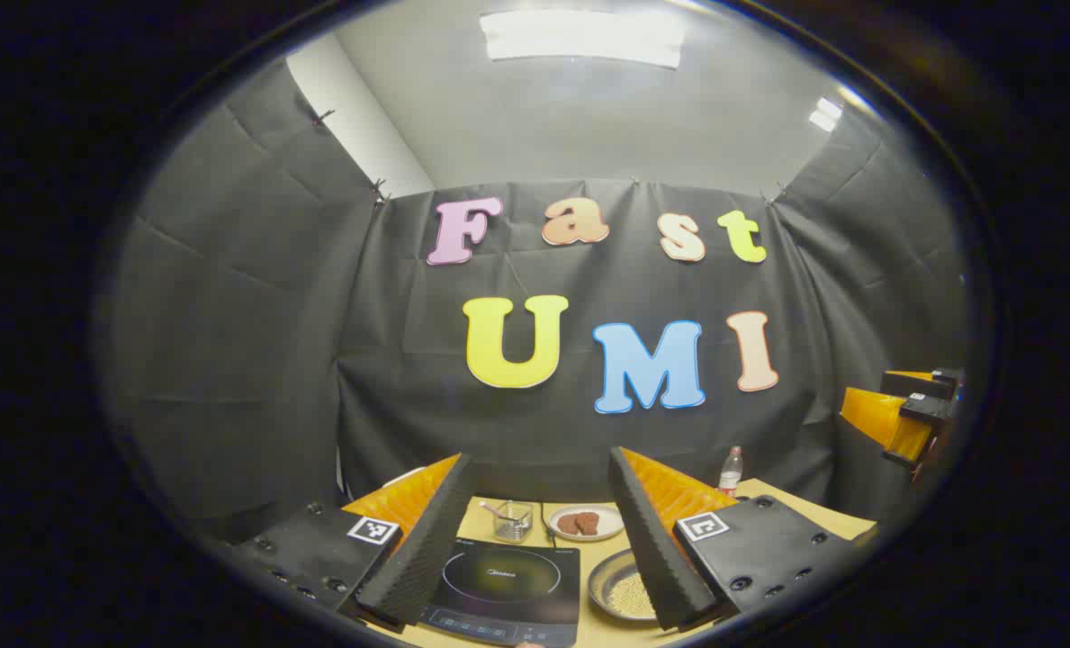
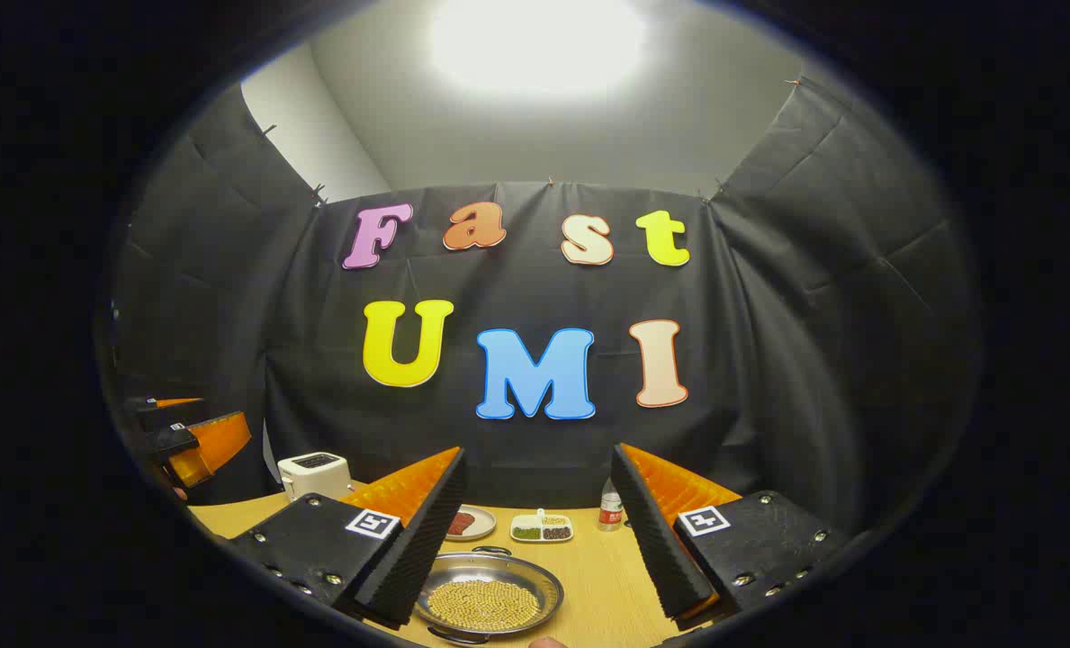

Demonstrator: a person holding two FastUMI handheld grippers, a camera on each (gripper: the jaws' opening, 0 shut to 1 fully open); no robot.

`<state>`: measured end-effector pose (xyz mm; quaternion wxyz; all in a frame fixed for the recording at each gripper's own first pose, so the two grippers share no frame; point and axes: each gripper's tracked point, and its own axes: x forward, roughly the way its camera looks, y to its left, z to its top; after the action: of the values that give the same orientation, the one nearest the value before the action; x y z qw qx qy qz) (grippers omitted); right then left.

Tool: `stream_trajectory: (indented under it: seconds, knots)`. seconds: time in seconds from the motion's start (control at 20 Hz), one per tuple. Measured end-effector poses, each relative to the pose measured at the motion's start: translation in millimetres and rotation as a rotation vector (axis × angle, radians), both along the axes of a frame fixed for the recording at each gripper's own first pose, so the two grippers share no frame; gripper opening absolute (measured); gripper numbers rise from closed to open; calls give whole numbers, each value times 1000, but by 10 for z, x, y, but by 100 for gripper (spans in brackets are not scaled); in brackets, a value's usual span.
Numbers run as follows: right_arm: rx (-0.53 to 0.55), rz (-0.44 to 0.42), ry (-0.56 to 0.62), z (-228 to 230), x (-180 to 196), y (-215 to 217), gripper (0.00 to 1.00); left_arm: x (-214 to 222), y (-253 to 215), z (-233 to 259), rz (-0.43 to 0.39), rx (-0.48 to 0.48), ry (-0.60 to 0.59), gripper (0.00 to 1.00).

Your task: First push the handle of the pot to place it horizontally, then grasp the pot with both hands and set it on the induction cooktop.

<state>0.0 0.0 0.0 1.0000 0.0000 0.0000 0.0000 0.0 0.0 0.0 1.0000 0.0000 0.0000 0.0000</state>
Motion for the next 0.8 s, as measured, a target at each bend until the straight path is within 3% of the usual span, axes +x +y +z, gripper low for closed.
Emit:
stream_trajectory:
  seconds: [0.35, 0.8]
  knots:
    - [-19, 13, -34, 80, -19, 1, 96, -42, 31, 203, 15, 9, -39, 96]
    - [26, -31, -60, 193, -152, -94, 96, -66, -111, 272, -40, -9, -59, 99]
